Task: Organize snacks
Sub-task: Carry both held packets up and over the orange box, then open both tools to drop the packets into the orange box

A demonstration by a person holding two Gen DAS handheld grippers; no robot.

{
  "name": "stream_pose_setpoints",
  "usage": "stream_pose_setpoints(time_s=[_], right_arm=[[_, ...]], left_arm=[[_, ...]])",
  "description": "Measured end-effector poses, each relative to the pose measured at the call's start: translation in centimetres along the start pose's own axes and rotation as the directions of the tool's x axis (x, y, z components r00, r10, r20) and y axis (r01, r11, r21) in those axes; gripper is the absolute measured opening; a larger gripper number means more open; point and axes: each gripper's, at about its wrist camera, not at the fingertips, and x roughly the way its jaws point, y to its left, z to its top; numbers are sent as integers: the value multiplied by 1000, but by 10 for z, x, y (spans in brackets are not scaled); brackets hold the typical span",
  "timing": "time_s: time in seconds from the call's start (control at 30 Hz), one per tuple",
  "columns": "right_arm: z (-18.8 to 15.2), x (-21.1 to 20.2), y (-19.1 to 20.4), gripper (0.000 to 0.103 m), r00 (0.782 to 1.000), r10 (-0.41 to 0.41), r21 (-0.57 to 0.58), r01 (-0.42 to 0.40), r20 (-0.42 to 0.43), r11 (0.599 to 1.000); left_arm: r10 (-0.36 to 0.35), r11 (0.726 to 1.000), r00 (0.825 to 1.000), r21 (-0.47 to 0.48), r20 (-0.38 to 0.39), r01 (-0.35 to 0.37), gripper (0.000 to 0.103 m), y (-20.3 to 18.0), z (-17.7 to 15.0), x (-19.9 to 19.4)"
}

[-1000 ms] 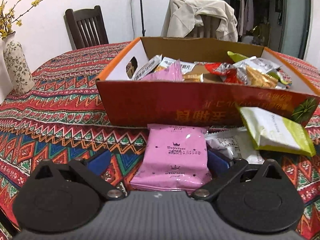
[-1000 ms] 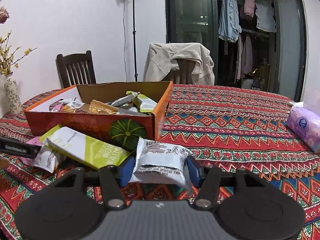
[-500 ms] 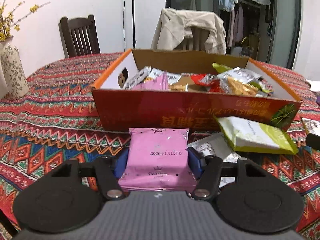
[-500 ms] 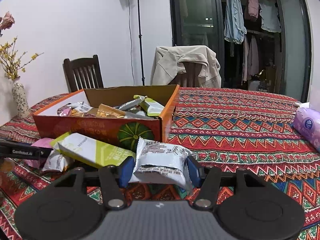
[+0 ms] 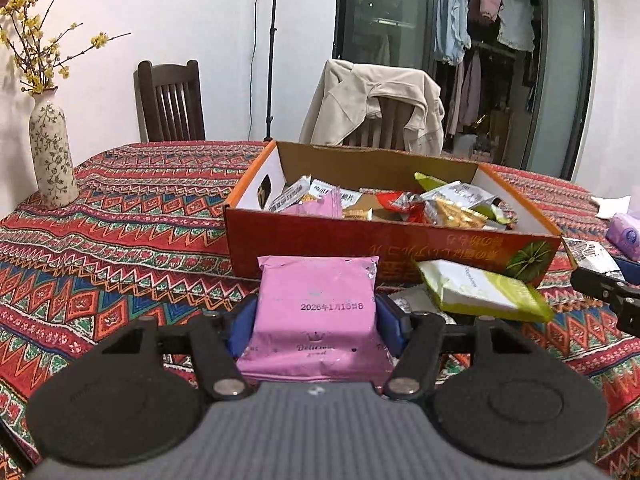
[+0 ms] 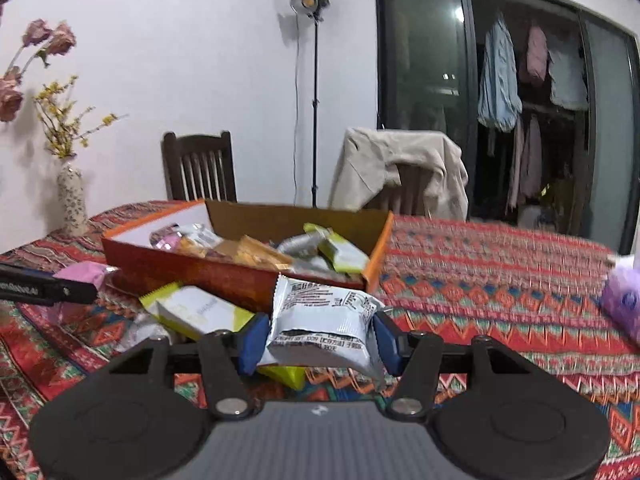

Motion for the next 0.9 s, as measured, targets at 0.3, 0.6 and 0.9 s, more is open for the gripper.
stream_pose_setpoints(time_s=[0.3,0.6,0.9], right_arm=[[33,-3,29,56,999,6,-44,-5,37,999],[61,12,50,56,998,7,-55,-4,59,999],[79,40,66,56,999,-22,-35,24,49,999]], left_arm=[[-30,999,996,-12,84,31,63,0,24,-16],[-41,999,990,-8,137,42,63,1,51,-15],[-31,999,985,-38,171,38,63,4,79,1]])
